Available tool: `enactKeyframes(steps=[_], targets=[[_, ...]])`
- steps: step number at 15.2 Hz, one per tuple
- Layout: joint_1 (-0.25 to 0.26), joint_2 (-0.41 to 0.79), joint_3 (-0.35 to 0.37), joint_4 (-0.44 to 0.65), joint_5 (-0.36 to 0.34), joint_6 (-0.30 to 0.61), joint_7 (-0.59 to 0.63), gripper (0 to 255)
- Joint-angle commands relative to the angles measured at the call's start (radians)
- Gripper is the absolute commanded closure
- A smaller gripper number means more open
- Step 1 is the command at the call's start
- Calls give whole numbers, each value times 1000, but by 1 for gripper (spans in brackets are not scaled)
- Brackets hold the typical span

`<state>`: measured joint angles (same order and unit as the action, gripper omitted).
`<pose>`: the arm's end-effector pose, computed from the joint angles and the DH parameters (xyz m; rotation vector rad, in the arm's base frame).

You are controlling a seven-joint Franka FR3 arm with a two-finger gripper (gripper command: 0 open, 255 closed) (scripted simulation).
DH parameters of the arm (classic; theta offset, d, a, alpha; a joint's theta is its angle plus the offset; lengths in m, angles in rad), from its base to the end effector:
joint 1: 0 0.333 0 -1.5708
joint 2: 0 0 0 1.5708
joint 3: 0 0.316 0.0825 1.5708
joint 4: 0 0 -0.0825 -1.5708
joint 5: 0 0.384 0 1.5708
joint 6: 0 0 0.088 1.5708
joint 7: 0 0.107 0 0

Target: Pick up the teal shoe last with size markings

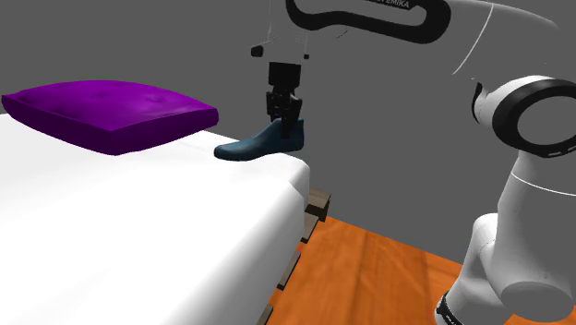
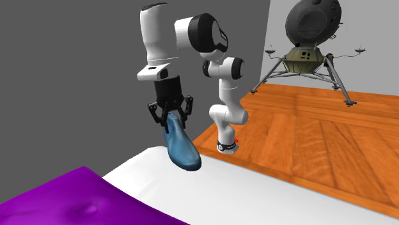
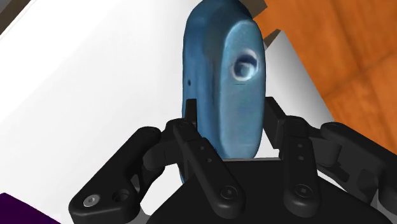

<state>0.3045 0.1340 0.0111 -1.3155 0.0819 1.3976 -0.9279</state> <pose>0.5460 0.1881 0.6525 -2.4662 -1.7896 0.0375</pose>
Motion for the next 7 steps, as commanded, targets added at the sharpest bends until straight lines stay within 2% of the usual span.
enactKeyframes(steps=[1,5,7], targets=[[0,15,0,51,0,-35,3,255],[-1,52,0,161,1,-108,8,255],[-1,54,0,165,1,-110,8,255]])
